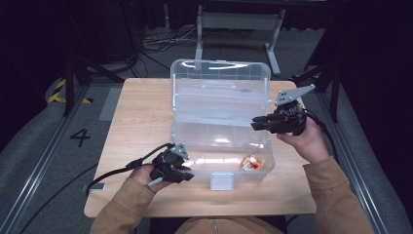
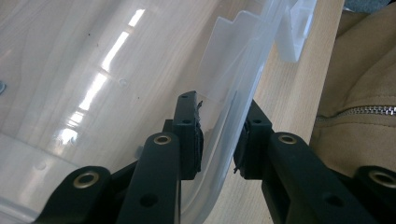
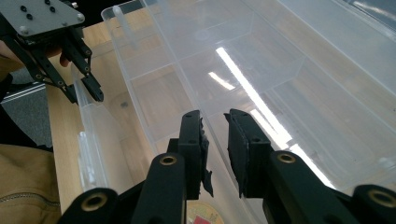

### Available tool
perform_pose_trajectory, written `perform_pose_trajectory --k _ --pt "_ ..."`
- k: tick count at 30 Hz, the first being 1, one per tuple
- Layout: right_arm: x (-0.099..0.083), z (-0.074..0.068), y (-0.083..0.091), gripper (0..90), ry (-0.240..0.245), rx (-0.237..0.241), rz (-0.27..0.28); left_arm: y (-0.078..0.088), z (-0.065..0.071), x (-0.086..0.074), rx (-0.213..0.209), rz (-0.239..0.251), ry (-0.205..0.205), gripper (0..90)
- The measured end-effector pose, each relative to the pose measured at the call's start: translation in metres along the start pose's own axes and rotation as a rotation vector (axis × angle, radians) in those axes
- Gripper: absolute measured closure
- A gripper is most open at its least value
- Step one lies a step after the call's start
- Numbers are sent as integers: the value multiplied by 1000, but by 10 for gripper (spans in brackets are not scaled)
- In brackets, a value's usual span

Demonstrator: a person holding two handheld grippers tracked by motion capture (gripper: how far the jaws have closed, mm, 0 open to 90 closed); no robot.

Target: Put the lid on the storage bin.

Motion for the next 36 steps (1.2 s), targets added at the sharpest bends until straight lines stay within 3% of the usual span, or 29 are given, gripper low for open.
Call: perform_pose_trajectory --k 9,36 --pt "-5 -7 2 753 -12 13 8 0 0 0 3 -2 1 737" --pt "-12 -20 5 759 23 10 -28 0 0 0 0 0 -9 738"
Point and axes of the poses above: each handheld gripper's, and its own axes: y roughly backward along the jaws, x roughly out of its top, z roughly to its right, the point moved 5 cm from there along -y, roughly forward along the jaws, and after that the axes turned 11 degrees about z, right-handed, at the moved point
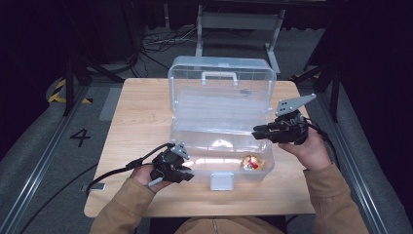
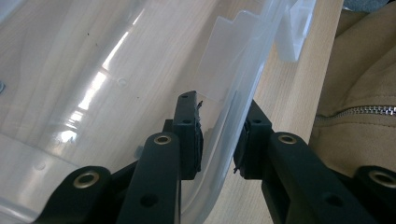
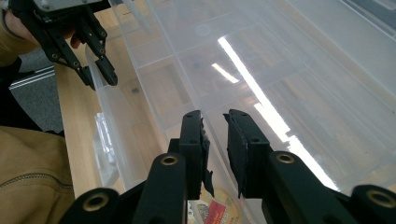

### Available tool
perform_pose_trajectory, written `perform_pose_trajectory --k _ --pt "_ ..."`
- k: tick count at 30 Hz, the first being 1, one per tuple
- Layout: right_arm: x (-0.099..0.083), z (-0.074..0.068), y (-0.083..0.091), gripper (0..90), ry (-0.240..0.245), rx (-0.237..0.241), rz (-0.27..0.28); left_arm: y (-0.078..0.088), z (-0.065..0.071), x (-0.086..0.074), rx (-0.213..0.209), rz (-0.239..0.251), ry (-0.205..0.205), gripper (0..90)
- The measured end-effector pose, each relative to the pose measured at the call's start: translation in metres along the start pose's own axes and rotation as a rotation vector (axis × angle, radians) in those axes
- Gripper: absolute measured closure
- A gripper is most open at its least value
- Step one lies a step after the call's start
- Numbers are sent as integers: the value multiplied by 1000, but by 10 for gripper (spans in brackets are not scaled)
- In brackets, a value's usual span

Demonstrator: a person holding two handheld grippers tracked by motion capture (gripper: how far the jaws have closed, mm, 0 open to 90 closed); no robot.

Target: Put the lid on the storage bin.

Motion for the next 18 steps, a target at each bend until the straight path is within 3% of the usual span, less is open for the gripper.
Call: perform_pose_trajectory --k 18 --pt "-3 -5 0 772 5 28 -22 0 0 0 0 0 -6 740"
Point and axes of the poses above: each handheld gripper's, and its own axes: y roughly backward along the jaws, x roughly out of its top, z roughly to its right, the point moved 5 cm from there along -y, roughly forward along the jaws, and after that the axes turned 11 degrees about z, right-handed, at the moved point
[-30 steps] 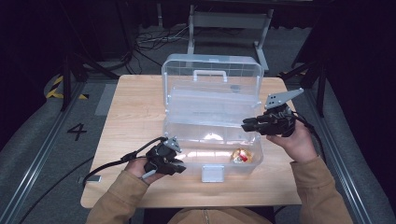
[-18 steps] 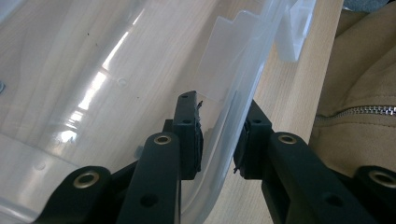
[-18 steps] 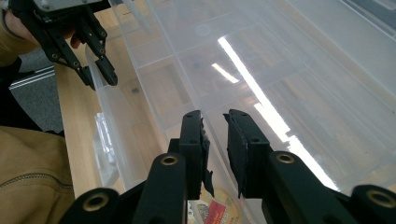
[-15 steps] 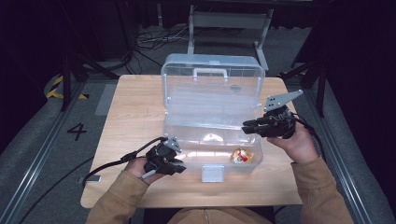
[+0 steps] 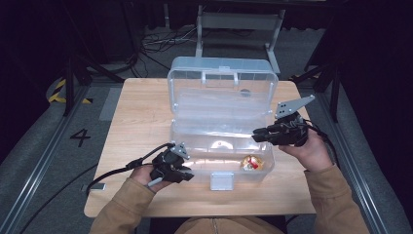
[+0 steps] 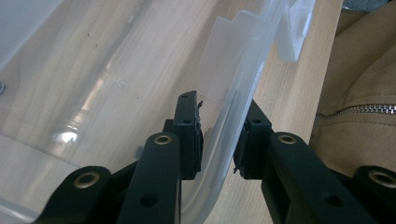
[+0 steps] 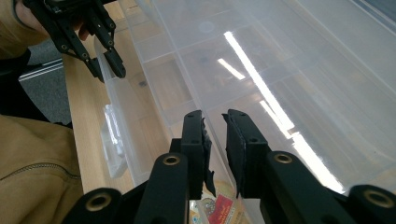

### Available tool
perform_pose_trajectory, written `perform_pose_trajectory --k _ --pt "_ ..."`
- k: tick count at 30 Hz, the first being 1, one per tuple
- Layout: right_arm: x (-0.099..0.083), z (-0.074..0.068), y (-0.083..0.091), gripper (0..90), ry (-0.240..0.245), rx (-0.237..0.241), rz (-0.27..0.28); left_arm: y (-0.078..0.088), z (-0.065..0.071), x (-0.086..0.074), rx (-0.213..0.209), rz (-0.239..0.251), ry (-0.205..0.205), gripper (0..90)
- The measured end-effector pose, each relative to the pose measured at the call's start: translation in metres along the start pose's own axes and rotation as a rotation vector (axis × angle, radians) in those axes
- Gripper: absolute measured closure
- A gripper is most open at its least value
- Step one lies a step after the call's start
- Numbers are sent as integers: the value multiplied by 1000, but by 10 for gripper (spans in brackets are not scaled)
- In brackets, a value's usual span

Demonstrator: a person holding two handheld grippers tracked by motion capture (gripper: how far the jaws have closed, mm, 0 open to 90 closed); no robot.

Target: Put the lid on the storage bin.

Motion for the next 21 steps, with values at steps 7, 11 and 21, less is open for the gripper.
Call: perform_pose_trajectory --k 7,11,21 --pt "-1 -2 0 779 6 16 -11 0 0 0 3 2 -7 739" --pt "-2 -3 -1 782 10 22 -17 0 0 0 4 2 -7 739" --pt "-3 -4 -2 789 22 34 -31 0 0 0 3 2 -9 739"
Point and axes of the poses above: each handheld gripper's, and its own axes: y roughly backward along the jaws, x roughly out of its top, z roughly to its right, the point moved 5 cm from there along -y, roughly forward along the jaws, and after that the axes turned 11 degrees about z, right-handed, at the moved point
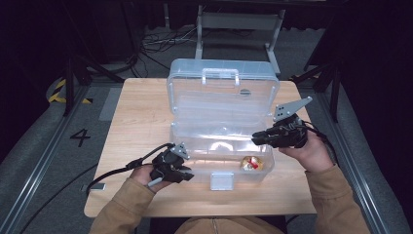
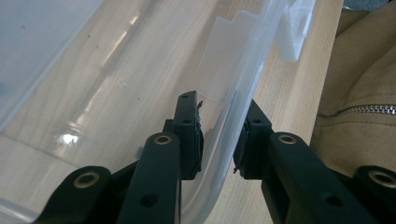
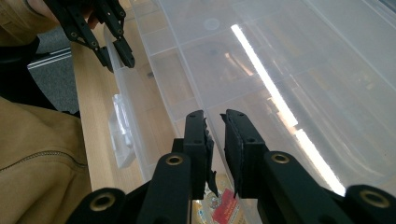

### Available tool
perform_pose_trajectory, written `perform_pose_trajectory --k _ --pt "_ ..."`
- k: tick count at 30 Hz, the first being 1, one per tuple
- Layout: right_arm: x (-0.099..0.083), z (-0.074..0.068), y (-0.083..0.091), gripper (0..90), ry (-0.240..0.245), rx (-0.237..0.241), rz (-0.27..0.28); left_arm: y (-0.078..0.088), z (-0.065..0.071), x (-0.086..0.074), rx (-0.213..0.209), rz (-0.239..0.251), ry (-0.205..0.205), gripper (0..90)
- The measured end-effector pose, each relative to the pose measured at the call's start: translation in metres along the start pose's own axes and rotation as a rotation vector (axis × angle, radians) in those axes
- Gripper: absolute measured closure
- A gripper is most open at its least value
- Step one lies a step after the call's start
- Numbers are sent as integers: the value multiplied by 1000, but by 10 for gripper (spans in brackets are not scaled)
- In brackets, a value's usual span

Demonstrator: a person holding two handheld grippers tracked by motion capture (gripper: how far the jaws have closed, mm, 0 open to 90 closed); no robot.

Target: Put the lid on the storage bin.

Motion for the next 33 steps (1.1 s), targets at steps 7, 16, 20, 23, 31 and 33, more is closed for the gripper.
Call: perform_pose_trajectory --k 7,16,20,23,31,33 --pt "-1 -1 0 792 1 7 -8 0 0 0 1 -1 -1 739" --pt "-1 -2 0 794 6 12 -16 0 0 0 -1 -2 -3 739" --pt "-2 -2 0 795 8 17 -22 0 0 0 -2 -1 0 739" --pt "-2 -2 -1 796 11 20 -24 0 0 0 0 -3 -1 739" --pt "-3 -4 -1 800 12 30 -37 0 0 0 1 -1 1 739" --pt "-3 -4 -1 801 16 30 -41 0 0 0 0 -1 2 739"
Point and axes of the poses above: each handheld gripper's, and its own axes: y roughly backward along the jaws, x roughly out of its top, z roughly to its right, the point moved 5 cm from there along -y, roughly forward along the jaws, and after that the axes turned 11 degrees about z, right-handed, at the moved point
